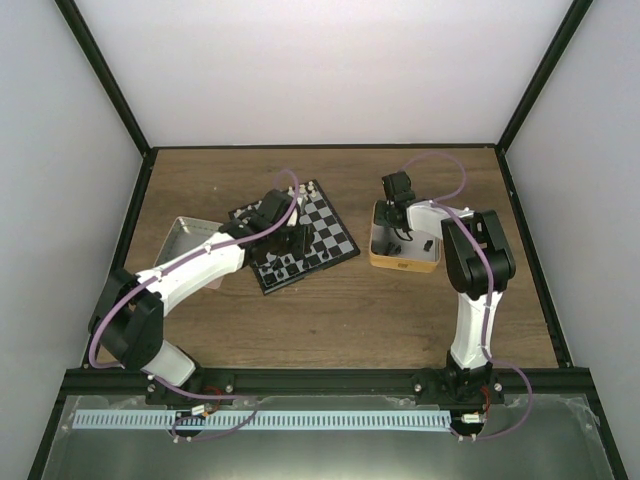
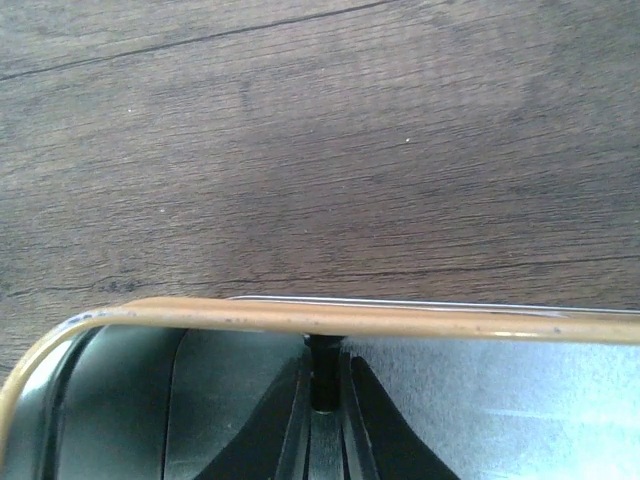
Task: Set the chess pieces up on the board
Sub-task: Pick up the chess piece from the storage box.
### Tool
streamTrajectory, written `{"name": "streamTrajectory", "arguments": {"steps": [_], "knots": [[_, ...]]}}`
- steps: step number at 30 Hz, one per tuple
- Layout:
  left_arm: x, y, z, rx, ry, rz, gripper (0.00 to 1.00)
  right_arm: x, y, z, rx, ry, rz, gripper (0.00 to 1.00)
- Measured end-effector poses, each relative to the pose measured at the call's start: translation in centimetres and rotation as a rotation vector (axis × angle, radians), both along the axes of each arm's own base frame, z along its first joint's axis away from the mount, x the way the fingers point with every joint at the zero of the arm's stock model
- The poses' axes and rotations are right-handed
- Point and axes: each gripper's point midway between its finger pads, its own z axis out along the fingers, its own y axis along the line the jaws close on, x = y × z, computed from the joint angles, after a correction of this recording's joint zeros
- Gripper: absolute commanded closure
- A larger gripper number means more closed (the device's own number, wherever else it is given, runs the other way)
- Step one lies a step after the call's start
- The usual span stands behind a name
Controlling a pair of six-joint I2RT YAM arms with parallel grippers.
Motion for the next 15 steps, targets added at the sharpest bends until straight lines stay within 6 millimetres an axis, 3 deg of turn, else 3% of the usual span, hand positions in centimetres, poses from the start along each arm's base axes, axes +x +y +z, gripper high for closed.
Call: {"name": "streamTrajectory", "arguments": {"steps": [10, 15], "knots": [[-0.5, 0.5, 0.9, -0.013, -0.027, 0.004, 0.49, -1.0, -0.2, 0.4, -0.002, 0.033, 0.004, 0.99], [-0.7, 1.1, 2.1, -0.022, -0.069, 0.017, 0.48, -2.3, 0.9, 3.3, 0.068, 0.043, 0.043, 0.99]]}}
